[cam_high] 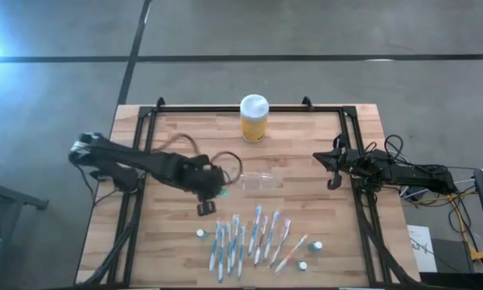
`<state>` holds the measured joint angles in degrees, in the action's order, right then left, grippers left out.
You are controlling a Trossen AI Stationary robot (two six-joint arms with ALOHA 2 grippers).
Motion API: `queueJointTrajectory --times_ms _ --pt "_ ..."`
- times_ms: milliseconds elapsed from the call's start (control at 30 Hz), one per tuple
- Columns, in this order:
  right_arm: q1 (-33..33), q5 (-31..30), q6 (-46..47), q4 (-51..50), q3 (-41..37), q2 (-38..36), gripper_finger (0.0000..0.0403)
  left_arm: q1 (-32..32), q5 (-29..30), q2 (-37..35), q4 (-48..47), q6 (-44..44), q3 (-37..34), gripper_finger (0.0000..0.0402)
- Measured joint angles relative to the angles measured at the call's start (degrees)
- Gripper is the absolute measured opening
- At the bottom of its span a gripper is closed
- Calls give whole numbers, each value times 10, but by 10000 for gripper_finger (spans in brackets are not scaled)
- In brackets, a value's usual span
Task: Pick & Place toothbrushing station
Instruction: Put the blue mouthwash into the transparent organizer
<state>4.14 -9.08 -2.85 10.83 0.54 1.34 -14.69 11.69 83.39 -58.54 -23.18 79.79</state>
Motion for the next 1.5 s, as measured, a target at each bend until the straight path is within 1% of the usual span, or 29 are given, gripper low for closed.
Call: queueJointTrajectory --times_ms 133,300,467,633,800,900,967,1067,1233,1500 --pt "0 0 0 1 0 0 8 0 -1 -98 61 21 -73 97" --pt "0 0 6 1 0 0 8 0 -2 -225 138 9 -196 97" --pt "0 0 13 1 0 0 8 0 -2 -338 269 5 -345 97" --pt "0 0 30 1 0 0 8 0 -3 -411 409 3 -478 97" --pt "0 0 33 -2 0 0 8 0 -2 -454 534 17 -585 97" --pt "0 0 31 -15 0 -1 8 0 0 -470 605 15 -631 97" --pt "0 0 30 -21 0 0 8 0 2 -477 634 15 -653 97" --pt "0 0 42 -21 0 -1 8 0 4 -486 650 16 -678 97" --pt "0 0 71 -16 0 -1 8 0 11 -494 679 -11 -708 97" --pt "0 0 74 -16 0 -1 8 0 9 -502 687 -9 -733 97"
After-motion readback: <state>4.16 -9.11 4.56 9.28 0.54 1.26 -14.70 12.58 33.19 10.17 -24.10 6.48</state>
